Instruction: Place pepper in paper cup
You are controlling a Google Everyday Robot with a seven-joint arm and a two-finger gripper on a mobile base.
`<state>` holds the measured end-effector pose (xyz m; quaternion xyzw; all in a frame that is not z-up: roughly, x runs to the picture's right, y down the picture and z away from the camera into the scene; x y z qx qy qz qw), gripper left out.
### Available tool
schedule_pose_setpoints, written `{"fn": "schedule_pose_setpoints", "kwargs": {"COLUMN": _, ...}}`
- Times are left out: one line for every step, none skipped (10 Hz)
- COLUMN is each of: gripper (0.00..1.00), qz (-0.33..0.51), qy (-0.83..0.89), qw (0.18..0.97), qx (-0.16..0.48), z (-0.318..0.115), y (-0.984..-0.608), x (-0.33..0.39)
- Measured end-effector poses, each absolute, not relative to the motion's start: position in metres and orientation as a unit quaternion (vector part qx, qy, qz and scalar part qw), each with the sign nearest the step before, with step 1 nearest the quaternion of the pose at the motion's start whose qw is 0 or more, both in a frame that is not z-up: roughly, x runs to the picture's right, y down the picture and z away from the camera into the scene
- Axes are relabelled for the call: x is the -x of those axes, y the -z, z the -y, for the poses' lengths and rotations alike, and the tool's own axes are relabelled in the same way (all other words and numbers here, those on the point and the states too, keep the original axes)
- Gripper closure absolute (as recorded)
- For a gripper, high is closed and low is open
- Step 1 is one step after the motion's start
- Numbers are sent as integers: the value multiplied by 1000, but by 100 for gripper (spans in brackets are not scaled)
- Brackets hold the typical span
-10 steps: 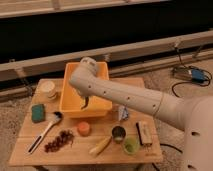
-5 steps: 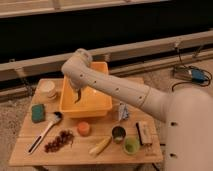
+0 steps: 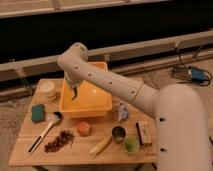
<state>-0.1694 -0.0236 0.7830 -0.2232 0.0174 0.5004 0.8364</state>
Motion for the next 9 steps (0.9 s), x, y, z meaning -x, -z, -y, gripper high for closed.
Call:
{"fn": "schedule_pose_setpoints", "kwargs": {"gripper": 100, "qz": -17, "qy": -500, "qw": 837, "qx": 223, "z": 23, "y": -783, "x": 170}}
{"fn": "schedule_pose_setpoints", "kwargs": {"gripper": 100, "qz": -17, "qy": -500, "qw": 837, "qx": 223, "z": 23, "y": -783, "x": 170}}
{"fn": "schedule_pose_setpoints", "kwargs": {"gripper": 100, "qz": -17, "qy": -500, "qw": 837, "qx": 223, "z": 23, "y": -783, "x": 170}}
{"fn": "schedule_pose_setpoints", "kwargs": {"gripper": 100, "qz": -17, "qy": -500, "qw": 837, "qx": 223, "z": 24, "y": -783, "x": 170}}
{"fn": "schedule_pose_setpoints", "kwargs": {"gripper": 100, "qz": -14, "qy": -500, "qw": 837, "qx": 222, "z": 25, "y": -784, "x": 170}}
{"fn": "schedule_pose_setpoints", "kwargs": {"gripper": 100, "qz": -7, "qy": -501, "qw": 837, "qx": 219, "z": 31, "y": -788, "x": 171}}
{"fn": "schedule_pose_setpoints", "kwargs": {"gripper": 100, "qz": 0, "qy": -500, "qw": 839, "qx": 216, "z": 37, "y": -792, "x": 176}}
{"fn": "schedule_pose_setpoints", "kwargs": {"gripper": 100, "qz": 12, "qy": -500, "qw": 840, "qx": 211, "z": 49, "y": -800, "x": 190}}
{"fn": "schedule_pose_setpoints", "kwargs": {"gripper": 100, "qz": 21, "qy": -499, "qw": 841, "qx": 206, "z": 58, "y": -808, "x": 200}}
